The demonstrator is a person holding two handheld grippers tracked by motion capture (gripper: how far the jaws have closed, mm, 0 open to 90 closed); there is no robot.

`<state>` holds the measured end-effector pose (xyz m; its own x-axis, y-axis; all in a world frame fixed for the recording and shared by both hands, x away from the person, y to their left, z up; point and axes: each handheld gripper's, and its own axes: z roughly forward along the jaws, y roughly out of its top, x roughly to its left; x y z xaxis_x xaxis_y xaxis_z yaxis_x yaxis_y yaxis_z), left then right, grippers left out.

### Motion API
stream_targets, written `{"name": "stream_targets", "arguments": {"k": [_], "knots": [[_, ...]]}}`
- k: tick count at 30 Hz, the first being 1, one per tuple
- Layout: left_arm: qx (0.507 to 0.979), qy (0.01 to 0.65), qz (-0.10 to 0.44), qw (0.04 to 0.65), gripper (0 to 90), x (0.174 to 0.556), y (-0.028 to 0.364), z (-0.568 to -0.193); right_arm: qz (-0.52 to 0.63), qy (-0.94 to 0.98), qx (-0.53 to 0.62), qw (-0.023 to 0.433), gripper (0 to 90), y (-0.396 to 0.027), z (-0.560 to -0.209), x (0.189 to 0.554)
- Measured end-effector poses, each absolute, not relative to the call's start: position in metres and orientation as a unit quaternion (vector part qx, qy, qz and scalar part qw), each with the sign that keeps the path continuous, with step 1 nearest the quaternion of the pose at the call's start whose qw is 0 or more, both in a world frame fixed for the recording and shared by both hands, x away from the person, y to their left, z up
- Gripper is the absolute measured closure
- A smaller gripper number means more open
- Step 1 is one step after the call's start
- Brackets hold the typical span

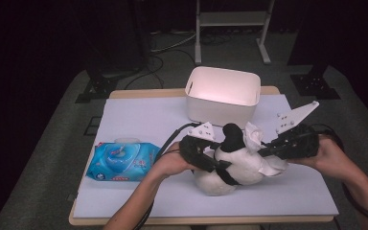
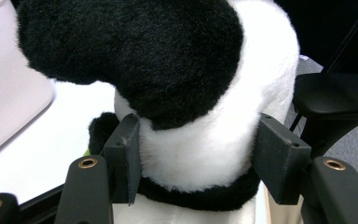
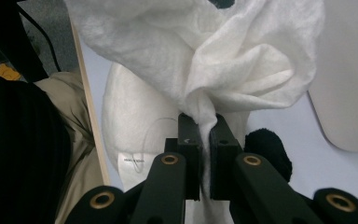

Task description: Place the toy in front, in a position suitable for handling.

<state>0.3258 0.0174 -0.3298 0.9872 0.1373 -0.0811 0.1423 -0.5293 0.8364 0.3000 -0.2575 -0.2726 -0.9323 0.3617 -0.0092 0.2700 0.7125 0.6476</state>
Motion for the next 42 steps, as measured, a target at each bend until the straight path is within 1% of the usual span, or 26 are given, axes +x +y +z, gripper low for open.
{"name": "stream_targets", "arguments": {"k": [6,14,18,21,25,34,37,40,42], "knots": [[0.878,0.074,-0.001,0.472,38.9,0.326,0.013,-0.329,0.334,0.925,0.163,0.081,85.4,-0.251,-0.27,0.301],[0.878,0.077,-0.002,0.473,37.4,0.326,0.012,-0.33,0.332,0.927,0.154,0.087,85.4,-0.238,-0.265,0.305],[0.879,0.075,-0.002,0.47,31.6,0.325,0.011,-0.333,0.327,0.928,0.159,0.078,85.4,-0.24,-0.271,0.307],[0.882,0.078,0.0,0.464,25.9,0.325,0.01,-0.334,0.327,0.927,0.164,0.079,85.4,-0.246,-0.276,0.307],[0.889,0.08,0.002,0.452,20.3,0.326,0.013,-0.338,0.33,0.925,0.175,0.075,85.3,-0.253,-0.281,0.306],[0.897,0.103,-0.007,0.431,16.4,0.333,0.027,-0.357,0.335,0.921,0.187,0.069,85.3,-0.267,-0.291,0.305],[0.903,0.111,-0.011,0.416,11.1,0.336,0.028,-0.362,0.341,0.917,0.195,0.061,85.4,-0.27,-0.294,0.305],[0.905,0.116,-0.03,0.408,10.2,0.34,0.029,-0.372,0.34,0.918,0.196,0.057,85.4,-0.271,-0.298,0.307],[0.9,0.121,-0.044,0.416,11.4,0.342,0.03,-0.376,0.341,0.918,0.196,0.056,85.4,-0.271,-0.3,0.307]]}}
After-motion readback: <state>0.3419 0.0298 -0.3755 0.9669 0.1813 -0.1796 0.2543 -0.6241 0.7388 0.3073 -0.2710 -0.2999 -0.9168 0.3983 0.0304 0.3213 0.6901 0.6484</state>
